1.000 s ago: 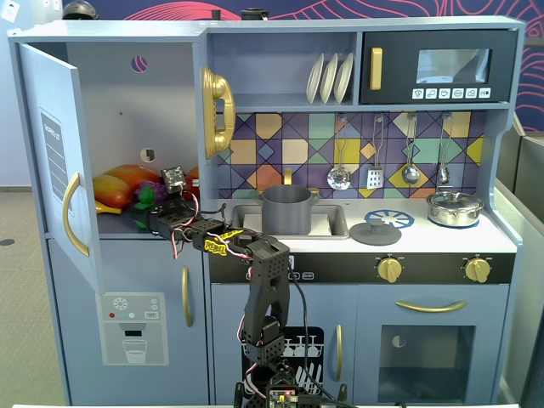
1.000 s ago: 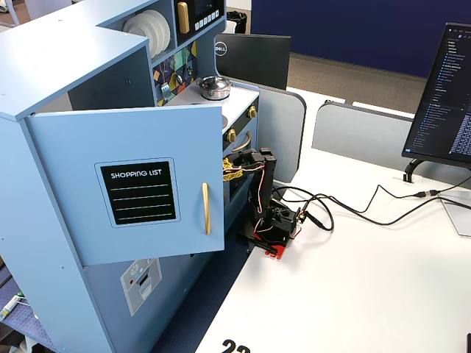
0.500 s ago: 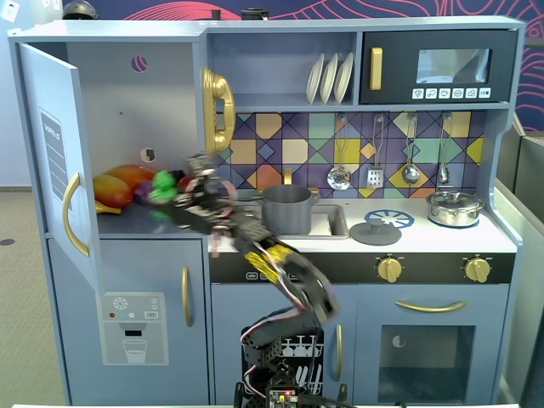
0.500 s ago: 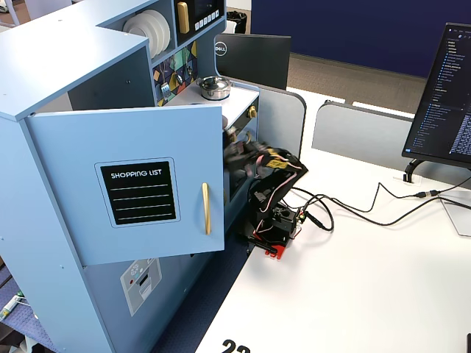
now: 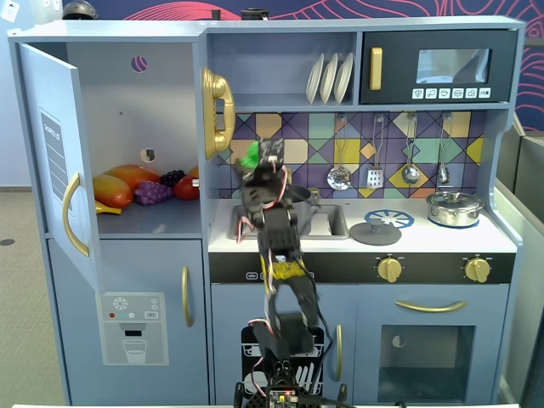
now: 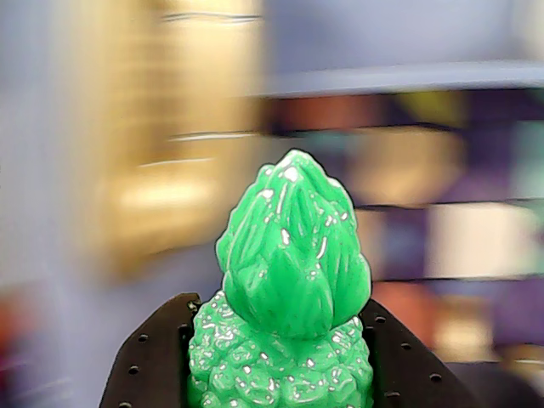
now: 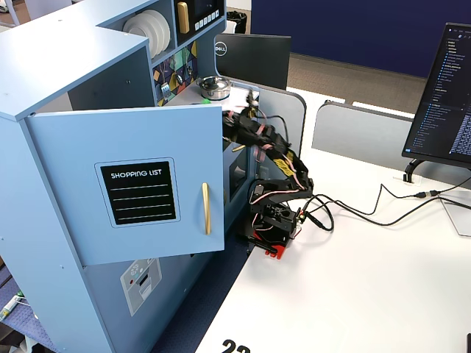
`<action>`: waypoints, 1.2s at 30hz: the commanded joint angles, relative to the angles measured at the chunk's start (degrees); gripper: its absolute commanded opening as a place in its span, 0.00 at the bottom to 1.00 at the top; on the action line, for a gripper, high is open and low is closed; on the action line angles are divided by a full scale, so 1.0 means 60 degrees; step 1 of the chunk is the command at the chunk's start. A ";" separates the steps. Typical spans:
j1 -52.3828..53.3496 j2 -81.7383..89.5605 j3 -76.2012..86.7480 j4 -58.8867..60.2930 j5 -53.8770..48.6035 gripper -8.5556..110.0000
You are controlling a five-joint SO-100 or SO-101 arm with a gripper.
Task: Pick up the green pineapple from the left cabinet and place it in the gray recipient
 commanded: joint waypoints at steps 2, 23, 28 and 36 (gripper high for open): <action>0.1318 -0.2754 -0.1201 -0.1392 0.0117 0.07; 0.2461 -0.4307 -0.3721 0.0776 -0.0322 0.39; 0.2930 -0.1187 -0.3589 0.6475 -0.0938 0.20; 0.1450 0.1333 0.2417 1.1440 -0.1597 0.07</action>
